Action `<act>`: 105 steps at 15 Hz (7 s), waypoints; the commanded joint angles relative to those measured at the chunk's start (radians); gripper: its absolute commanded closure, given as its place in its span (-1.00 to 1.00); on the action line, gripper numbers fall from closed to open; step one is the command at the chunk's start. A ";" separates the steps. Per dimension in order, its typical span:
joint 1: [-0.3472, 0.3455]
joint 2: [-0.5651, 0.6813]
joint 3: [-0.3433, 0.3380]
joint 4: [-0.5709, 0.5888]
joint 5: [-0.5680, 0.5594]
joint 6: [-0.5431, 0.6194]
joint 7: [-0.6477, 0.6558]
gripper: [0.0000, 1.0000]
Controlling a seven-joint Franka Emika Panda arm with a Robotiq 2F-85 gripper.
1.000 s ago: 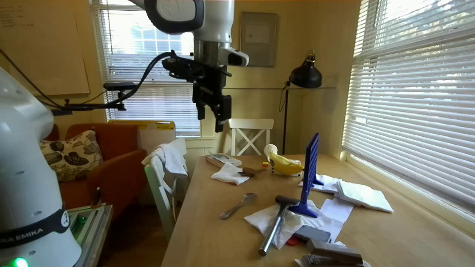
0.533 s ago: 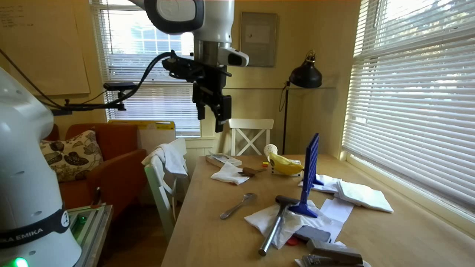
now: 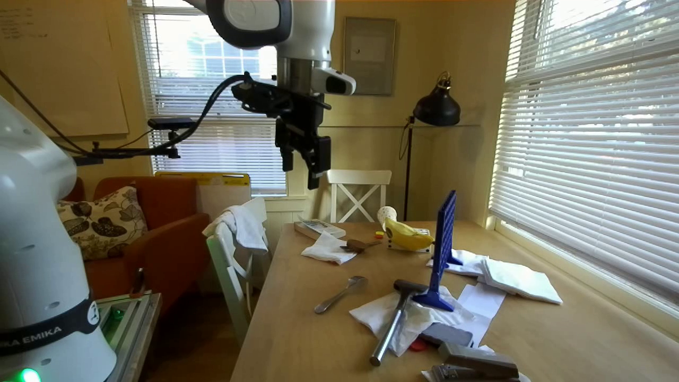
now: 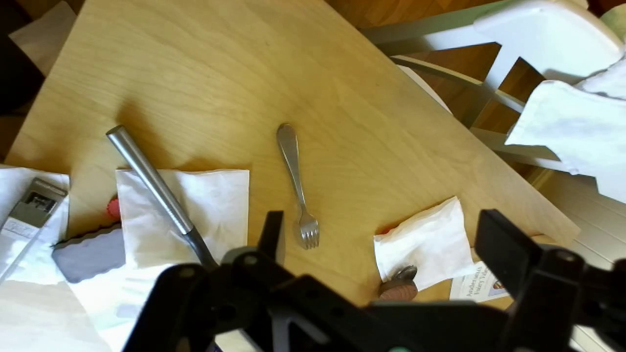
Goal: Move the silver spatula to the left
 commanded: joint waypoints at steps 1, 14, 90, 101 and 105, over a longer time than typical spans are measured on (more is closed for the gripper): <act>-0.034 -0.003 0.029 -0.003 -0.008 0.018 -0.011 -1.00; -0.065 0.022 -0.040 -0.135 -0.173 0.091 -0.734 -1.00; -0.336 0.920 0.221 0.160 -0.123 0.818 -0.490 -0.93; -0.371 0.944 0.202 0.155 -0.139 0.837 -0.443 0.24; -0.349 0.948 0.190 0.173 -0.194 0.833 -0.422 0.77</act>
